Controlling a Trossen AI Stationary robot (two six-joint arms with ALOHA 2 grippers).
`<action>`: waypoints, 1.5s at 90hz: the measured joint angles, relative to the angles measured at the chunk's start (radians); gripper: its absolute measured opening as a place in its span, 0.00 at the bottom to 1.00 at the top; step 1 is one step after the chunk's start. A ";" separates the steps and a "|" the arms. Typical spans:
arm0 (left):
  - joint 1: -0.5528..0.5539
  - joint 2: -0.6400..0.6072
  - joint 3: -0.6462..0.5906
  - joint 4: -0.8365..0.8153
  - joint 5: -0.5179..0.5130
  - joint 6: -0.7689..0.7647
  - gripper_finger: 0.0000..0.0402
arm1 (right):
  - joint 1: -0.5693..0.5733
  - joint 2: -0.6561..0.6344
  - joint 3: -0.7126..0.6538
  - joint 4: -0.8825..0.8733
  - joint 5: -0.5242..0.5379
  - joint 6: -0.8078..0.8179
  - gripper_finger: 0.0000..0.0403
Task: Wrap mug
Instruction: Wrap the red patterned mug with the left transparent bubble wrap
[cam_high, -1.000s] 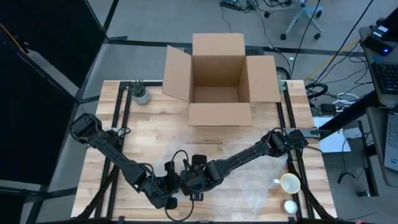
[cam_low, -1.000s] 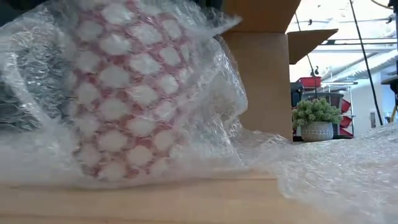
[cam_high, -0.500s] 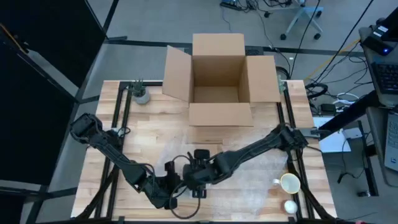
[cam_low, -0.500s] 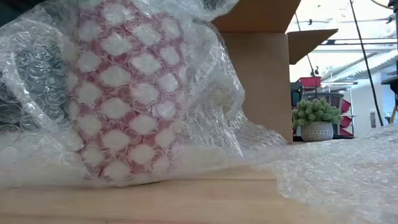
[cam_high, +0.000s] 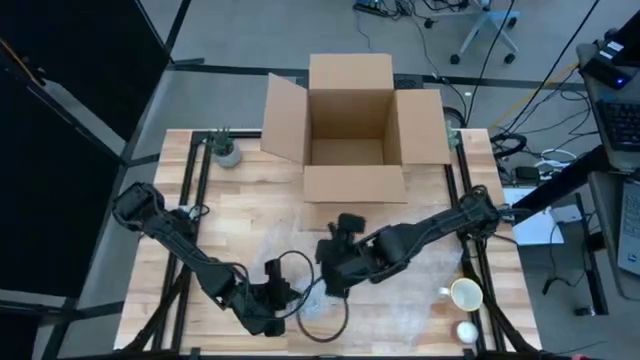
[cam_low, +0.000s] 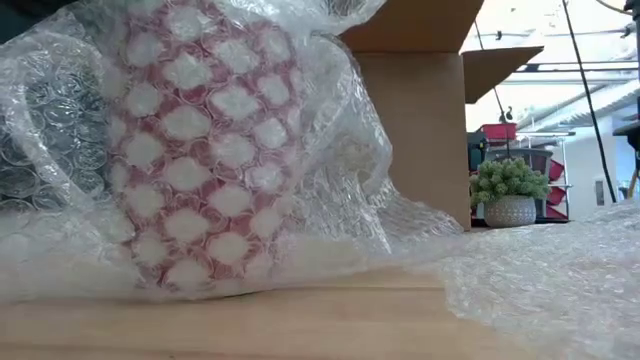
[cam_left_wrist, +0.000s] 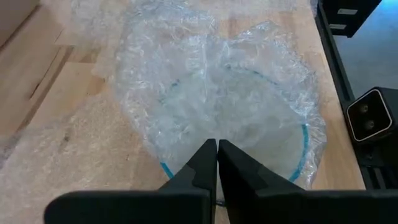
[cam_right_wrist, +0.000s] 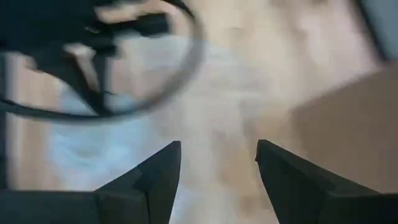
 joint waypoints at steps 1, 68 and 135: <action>0.000 0.000 0.000 0.000 0.000 0.000 0.01 | 0.000 0.003 -0.007 -0.003 0.006 0.008 0.49; 0.000 0.000 0.000 0.000 -0.003 0.001 0.01 | 0.012 0.031 -0.341 0.661 -0.208 0.017 0.49; 0.022 0.001 0.065 0.013 0.016 0.076 0.01 | 0.010 0.149 -0.360 0.723 -0.251 0.018 0.49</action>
